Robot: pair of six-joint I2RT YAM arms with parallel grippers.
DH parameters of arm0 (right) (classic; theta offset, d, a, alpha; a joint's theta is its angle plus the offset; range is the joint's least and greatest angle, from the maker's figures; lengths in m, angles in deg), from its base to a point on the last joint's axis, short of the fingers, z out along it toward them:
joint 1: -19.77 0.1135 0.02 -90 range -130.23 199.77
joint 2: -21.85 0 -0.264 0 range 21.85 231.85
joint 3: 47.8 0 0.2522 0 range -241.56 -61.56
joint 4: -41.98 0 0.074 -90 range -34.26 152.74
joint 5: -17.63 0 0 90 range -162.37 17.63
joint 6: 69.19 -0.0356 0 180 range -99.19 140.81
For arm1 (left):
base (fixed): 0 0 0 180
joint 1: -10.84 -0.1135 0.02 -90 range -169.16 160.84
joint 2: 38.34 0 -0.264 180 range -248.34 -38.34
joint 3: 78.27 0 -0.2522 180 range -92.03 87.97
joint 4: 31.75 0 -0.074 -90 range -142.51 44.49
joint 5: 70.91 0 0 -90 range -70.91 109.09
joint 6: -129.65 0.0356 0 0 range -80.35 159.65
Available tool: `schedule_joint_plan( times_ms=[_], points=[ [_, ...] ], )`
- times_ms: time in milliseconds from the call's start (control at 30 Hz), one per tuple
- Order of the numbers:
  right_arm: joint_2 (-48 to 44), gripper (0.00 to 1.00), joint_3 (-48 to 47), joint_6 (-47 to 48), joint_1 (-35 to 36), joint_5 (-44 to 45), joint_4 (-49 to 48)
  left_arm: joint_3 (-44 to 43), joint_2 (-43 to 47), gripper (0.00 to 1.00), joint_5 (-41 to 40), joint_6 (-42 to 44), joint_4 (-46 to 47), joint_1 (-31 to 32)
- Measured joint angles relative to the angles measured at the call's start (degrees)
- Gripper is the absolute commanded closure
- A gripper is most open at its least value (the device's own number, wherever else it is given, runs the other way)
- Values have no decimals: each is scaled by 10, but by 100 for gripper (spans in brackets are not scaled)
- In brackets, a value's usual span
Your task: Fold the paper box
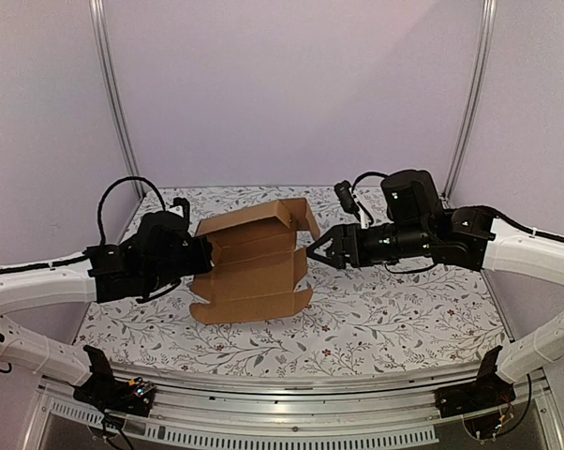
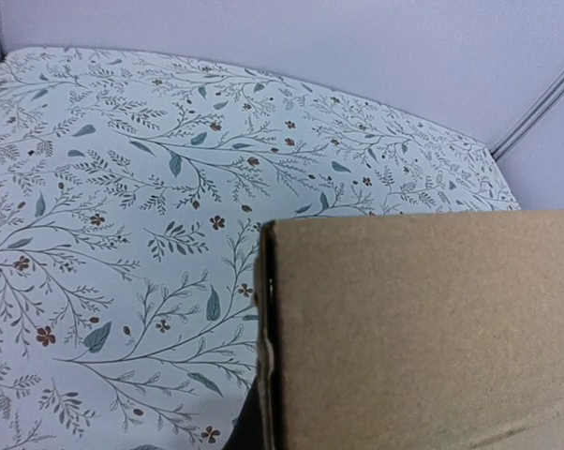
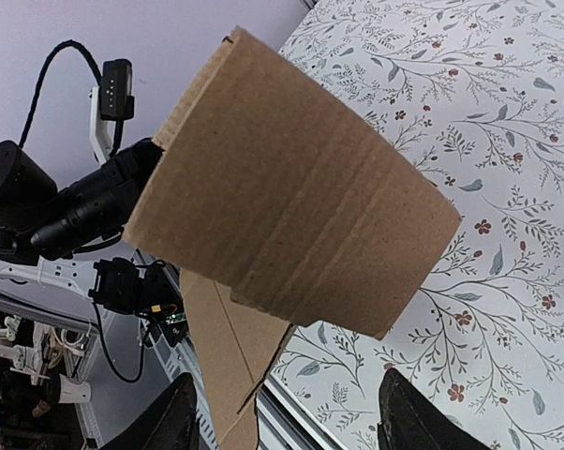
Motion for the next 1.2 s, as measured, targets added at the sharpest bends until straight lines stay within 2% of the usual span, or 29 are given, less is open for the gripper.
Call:
schedule_joint_plan(
  times_ms=[467, 800, 967, 1200],
  points=[
    [67, 48, -18, -76, 0, -4, -25, 0, 11, 100, -23, 30, 0, 0],
    [76, 71, -16, -111, 0, -21, -69, 0, 11, 100, -19, 24, 0, -1],
    [76, 78, -1, -122, 0, -25, -83, -1, 13, 100, -8, 12, 0, -1],
    [71, 93, 19, -125, 0, -26, -92, -1, 19, 100, 11, -5, 1, -5]
  ],
)
